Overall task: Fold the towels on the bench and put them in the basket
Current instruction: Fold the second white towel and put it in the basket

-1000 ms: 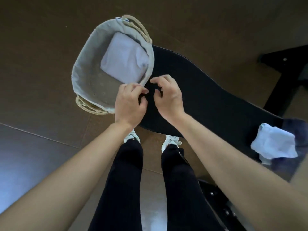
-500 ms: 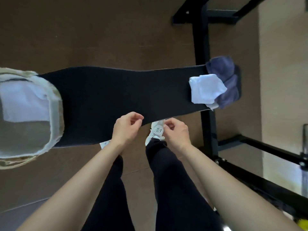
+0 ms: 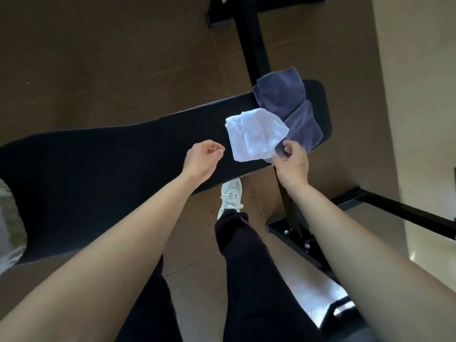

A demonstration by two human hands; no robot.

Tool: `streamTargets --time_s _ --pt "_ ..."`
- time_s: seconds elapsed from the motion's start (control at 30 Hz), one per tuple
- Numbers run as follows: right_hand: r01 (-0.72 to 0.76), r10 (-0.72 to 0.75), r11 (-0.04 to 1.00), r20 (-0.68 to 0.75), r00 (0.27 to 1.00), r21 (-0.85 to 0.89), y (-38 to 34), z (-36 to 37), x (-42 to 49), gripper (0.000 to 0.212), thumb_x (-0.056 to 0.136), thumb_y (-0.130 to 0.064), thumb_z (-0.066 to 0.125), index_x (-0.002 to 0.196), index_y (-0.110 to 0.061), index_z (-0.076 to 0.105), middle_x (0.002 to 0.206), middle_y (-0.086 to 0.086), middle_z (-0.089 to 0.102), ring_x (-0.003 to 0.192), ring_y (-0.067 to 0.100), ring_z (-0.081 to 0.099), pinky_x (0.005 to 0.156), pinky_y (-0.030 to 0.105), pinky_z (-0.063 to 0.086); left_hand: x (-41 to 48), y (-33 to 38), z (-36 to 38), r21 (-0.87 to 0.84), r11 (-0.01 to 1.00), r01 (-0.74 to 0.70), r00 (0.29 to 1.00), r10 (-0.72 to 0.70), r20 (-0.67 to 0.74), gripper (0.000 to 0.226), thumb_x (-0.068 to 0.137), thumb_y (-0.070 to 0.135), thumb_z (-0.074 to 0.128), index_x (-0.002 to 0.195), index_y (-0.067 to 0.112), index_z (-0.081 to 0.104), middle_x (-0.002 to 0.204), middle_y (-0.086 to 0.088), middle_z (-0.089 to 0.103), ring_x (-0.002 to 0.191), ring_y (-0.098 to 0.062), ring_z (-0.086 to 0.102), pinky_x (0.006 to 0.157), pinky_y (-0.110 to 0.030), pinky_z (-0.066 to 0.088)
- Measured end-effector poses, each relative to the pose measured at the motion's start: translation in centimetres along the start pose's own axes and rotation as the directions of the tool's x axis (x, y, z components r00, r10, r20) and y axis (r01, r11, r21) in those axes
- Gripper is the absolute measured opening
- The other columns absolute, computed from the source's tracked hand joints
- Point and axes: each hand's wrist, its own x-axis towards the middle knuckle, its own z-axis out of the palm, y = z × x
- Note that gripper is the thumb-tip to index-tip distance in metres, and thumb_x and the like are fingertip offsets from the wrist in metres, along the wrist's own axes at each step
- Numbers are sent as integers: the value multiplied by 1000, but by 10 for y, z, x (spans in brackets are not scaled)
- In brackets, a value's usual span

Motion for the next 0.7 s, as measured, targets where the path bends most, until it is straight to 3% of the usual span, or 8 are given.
streamTargets --time_s 0.17,0.3,0.4,0.47,0.57,0.7 --pt "79 -76 996 92 993 -31 4 1 54 49 93 -26 71 137 -31 51 135 -4 54 111 17 63 81 19 54 29 16 45 -12 999 39 999 -39 9 27 99 29 61 121 19 72 118 7 71 112 -14 66 100 -38 54" --pt "204 -189 968 110 976 -146 2 9 71 50 94 -29 68 140 -33 49 131 -1 55 108 17 60 89 27 55 45 34 73 20 996 82 992 -79 -96 27 96 42 62 110 20 70 104 8 69 101 -15 65 82 -32 51" --pt "221 -195 936 122 973 -274 2 11 81 42 96 -28 67 136 -27 55 124 4 55 100 21 63 89 31 58 65 53 87 13 995 103 981 -99 -166 38 91 56 66 111 24 60 102 8 65 98 -19 64 77 -31 46" --pt "221 -186 921 134 973 -321 1 9 86 33 97 -27 67 129 -21 62 121 4 55 97 21 64 86 26 56 79 66 90 9 995 102 973 -98 -211 47 86 60 68 111 24 51 108 4 65 97 -21 61 79 -35 48" --pt "248 -215 908 132 968 -338 -2 3 88 21 94 -29 70 112 -18 68 111 2 59 92 19 63 88 30 57 99 86 95 57 990 128 962 -110 -249 38 87 47 69 107 23 48 108 1 62 97 -25 59 81 -38 50" --pt "199 -163 937 145 976 -286 -8 -5 78 24 89 -36 72 92 -13 71 94 3 68 86 21 66 86 35 57 111 88 83 43 985 167 961 -153 -229 13 94 26 62 105 26 68 105 3 65 102 -25 65 77 -31 47"
